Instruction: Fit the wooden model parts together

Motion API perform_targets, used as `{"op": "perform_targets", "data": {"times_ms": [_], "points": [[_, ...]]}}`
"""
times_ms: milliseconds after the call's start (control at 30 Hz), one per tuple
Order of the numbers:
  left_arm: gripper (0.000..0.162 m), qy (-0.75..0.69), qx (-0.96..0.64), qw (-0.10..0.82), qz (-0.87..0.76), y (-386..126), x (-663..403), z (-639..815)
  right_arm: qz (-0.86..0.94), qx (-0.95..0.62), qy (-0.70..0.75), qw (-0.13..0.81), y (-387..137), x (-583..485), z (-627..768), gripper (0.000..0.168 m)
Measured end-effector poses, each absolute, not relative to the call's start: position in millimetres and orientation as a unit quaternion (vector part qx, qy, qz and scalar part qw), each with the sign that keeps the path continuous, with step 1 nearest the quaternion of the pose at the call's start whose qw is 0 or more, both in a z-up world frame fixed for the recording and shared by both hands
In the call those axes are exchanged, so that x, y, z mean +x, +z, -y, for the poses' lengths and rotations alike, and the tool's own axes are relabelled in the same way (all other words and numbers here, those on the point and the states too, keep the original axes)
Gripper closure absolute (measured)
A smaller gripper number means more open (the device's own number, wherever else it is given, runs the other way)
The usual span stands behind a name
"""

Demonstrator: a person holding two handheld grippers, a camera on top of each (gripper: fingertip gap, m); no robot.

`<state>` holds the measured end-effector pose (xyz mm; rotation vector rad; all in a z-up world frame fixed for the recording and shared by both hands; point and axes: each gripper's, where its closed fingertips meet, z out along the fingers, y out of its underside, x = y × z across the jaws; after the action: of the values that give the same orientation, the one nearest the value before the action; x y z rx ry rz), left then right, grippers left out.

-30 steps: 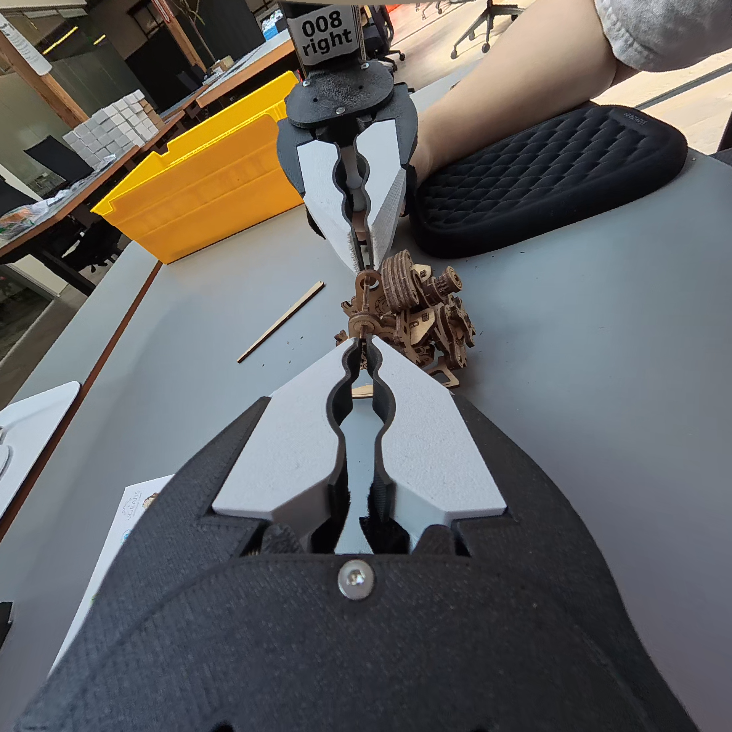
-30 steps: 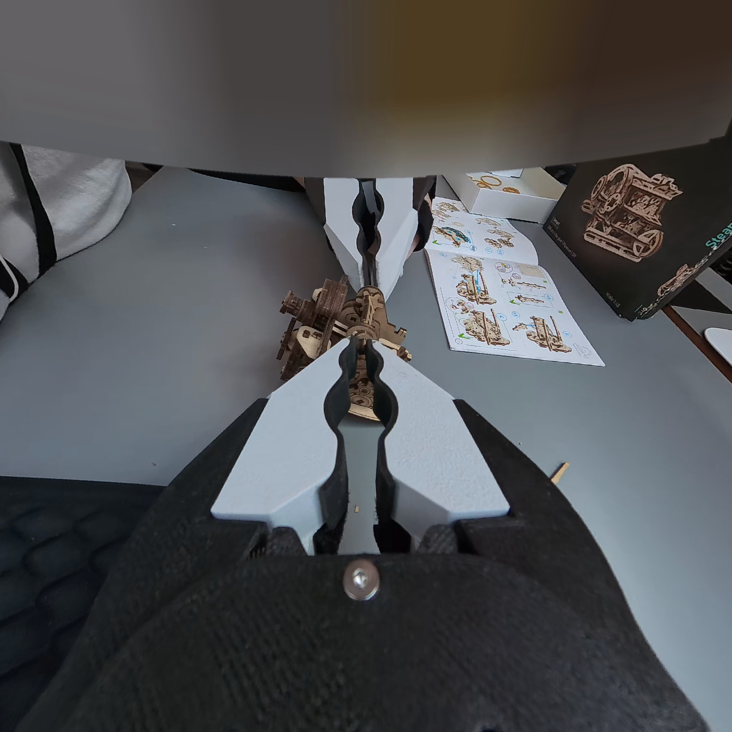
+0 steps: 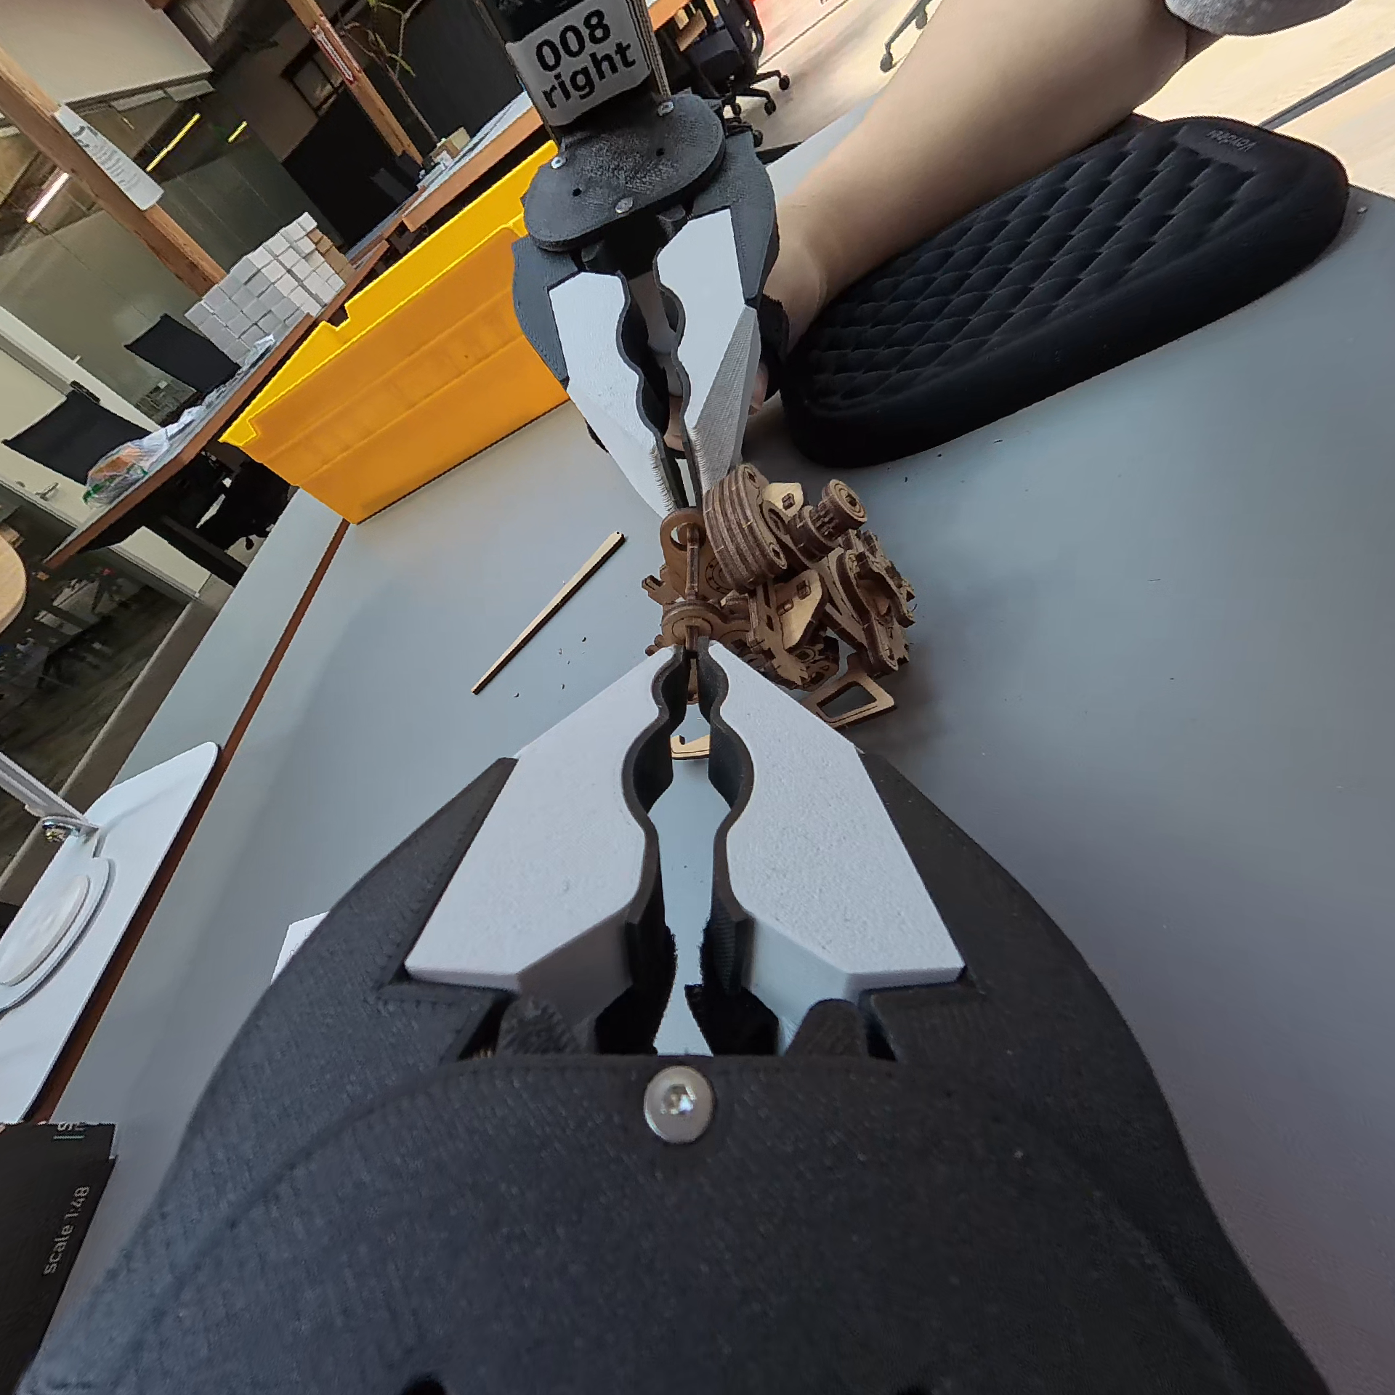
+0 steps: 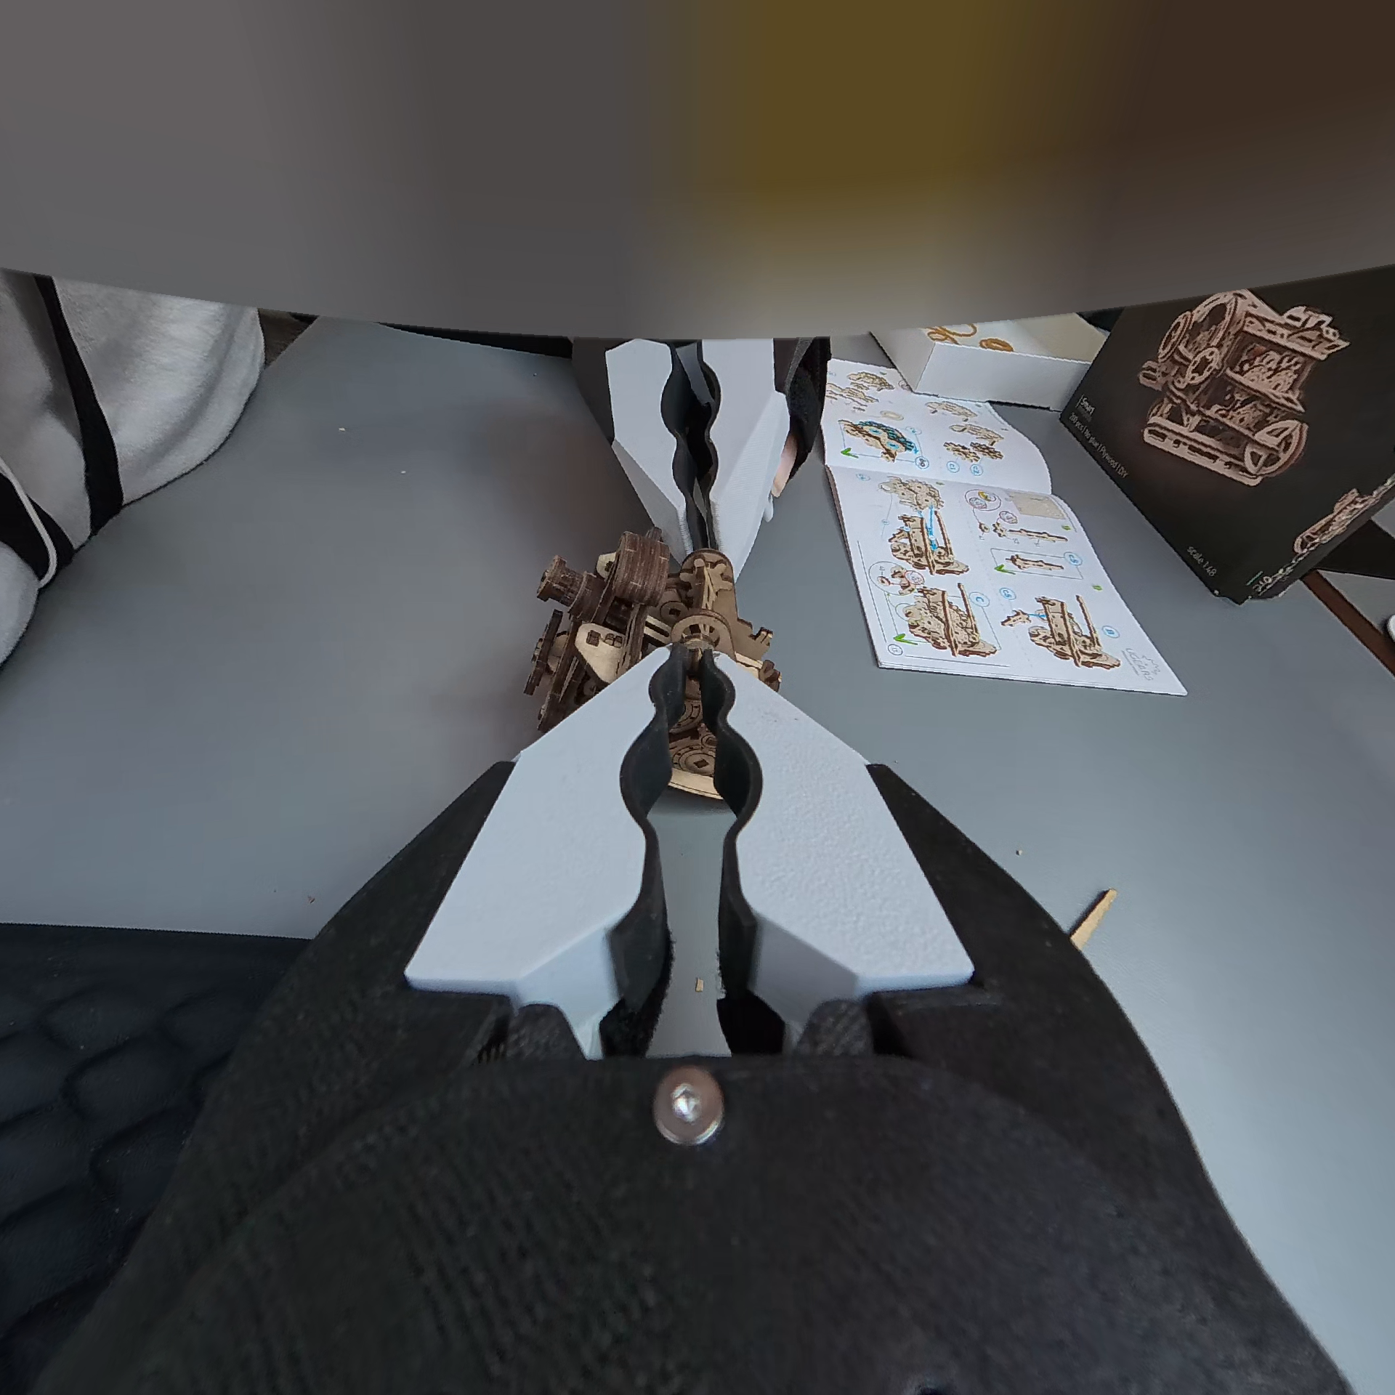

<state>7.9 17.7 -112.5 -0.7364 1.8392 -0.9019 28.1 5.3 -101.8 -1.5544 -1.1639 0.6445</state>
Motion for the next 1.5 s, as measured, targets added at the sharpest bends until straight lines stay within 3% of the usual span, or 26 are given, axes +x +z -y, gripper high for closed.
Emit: {"op": "perform_targets", "data": {"times_ms": [800, 1500], "points": [[0.162, -0.374, -0.302, 0.452, -0.751, -113.8, 6.8, -15.9, 0.488, -0.647, 0.271, 0.520, -101.9, 26.4, -3.7, 0.168], [0.162, -0.403, -0.264, 0.499, -0.720, -97.4, 4.1, -12.7, 0.499, -0.646, 0.255, 0.517, -105.7, 27.3, -5.2, 0.166]]}}
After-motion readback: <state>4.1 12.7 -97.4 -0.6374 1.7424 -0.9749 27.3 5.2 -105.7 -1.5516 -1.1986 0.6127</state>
